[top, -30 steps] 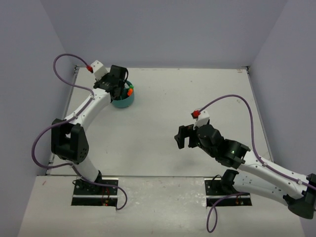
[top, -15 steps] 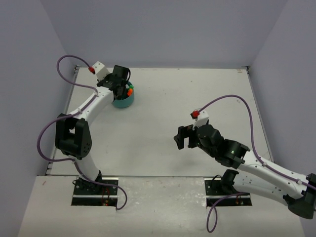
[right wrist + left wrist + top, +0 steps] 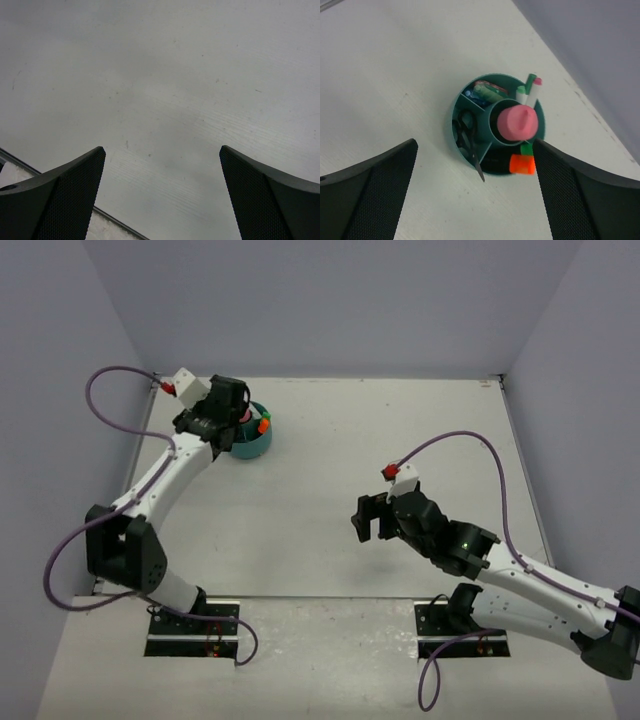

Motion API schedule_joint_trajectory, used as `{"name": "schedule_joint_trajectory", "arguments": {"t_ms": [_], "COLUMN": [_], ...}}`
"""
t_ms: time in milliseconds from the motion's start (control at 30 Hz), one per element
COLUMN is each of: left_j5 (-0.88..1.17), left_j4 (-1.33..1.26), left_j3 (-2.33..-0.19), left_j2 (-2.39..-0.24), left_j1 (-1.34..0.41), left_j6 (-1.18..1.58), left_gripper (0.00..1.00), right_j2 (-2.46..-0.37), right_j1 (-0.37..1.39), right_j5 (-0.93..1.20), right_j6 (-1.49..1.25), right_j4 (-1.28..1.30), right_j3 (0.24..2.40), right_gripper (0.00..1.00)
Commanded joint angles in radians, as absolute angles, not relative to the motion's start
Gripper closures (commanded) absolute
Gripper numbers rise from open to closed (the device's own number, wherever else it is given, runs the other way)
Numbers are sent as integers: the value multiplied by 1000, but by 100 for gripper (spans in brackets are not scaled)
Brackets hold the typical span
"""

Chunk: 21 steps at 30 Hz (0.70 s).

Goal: Sort the stationery into containers
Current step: Place the scissors in the storage box, then reset both arms

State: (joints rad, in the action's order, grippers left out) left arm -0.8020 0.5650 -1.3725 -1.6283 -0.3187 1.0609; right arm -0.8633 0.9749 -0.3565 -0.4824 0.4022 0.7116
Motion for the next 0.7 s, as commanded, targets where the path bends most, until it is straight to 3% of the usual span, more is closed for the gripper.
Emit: {"name": "schedule_joint_trajectory", "arguments": {"t_ms": [0,100,200,500,667], "left_j5": [-660,-445,-380,-320,-368], "left_j4": [431,390,402,571,443], "left_j3": [-1278,-1181,-1053,-896,-731], "left_j2": [-1348,-1165,-1014,-723,-547], "left_j1": [-311,-313,-313,-313,-320], "left_j6": [885,718,610,358,296], "left_gripper": [0,0,0,0,0], "right_j2": [-816,-717,-631,-554,-565], "right_j1": [973,971,971,972,973], "right_j5": [-465,-546,-622,-846,-967], "right_j6": [-485,-480,-469,-496,-468], "right_j4": [359,369,406,732,728], "right_j3": [701,695,712,967,966], "right_gripper": [1,1,1,1,1]}}
